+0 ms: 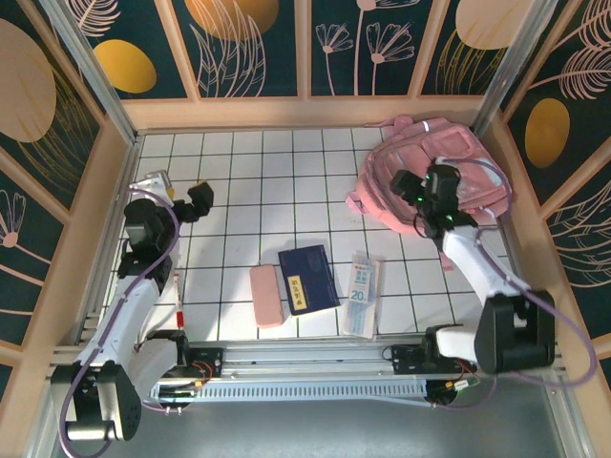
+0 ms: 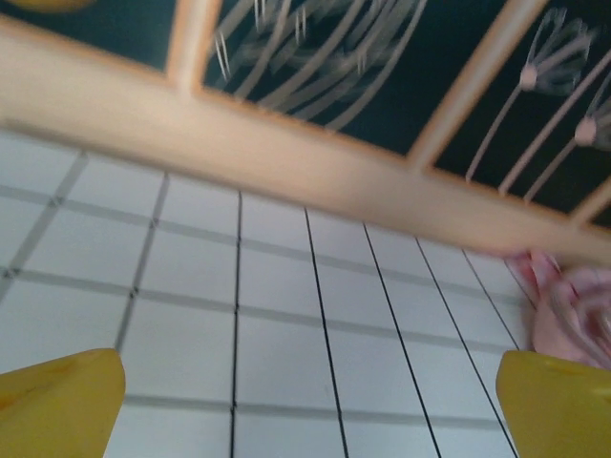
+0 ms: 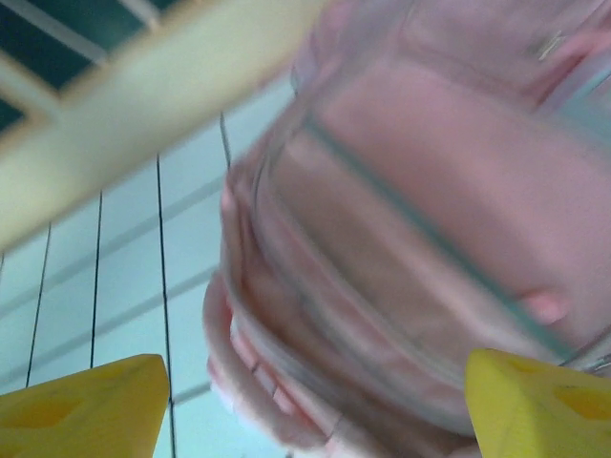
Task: Pack the student bag
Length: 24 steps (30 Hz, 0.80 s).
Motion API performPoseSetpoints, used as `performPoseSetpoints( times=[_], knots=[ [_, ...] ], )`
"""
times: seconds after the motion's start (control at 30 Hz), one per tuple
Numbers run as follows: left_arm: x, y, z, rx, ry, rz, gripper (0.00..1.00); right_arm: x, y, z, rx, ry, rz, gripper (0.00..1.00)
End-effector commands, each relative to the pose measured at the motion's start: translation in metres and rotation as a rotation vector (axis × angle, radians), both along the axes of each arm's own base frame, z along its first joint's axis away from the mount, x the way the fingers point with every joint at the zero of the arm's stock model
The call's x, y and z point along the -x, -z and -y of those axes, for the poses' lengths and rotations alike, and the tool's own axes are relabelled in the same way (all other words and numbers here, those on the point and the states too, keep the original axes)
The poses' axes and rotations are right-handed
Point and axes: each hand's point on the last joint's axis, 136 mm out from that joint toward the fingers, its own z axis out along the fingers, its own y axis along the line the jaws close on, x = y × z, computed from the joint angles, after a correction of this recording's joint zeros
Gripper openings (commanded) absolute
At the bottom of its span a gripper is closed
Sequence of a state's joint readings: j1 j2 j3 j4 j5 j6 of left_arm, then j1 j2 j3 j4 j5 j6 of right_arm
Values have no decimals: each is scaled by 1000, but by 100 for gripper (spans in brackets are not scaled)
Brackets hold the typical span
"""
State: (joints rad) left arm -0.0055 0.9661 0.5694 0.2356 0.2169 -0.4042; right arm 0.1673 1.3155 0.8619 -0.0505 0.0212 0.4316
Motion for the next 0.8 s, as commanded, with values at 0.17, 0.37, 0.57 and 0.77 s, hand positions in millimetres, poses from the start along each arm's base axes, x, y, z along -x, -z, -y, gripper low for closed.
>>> performPoseSetpoints(
  times=[0.17, 0.37, 0.57, 0.77],
  knots=[
    [32, 54, 69, 293, 370, -380, 99, -22, 52, -39, 253, -256, -214, 80],
    [43, 66, 64, 280, 331, -407, 99, -55, 84, -54, 310, -361, -261, 66],
    [49, 84, 63, 270, 322, -481, 99, -64, 113, -95, 251, -594, -309, 17],
    [46, 77, 62, 266, 321, -476, 99, -42, 79, -142, 501, -876, -59, 0]
  ],
)
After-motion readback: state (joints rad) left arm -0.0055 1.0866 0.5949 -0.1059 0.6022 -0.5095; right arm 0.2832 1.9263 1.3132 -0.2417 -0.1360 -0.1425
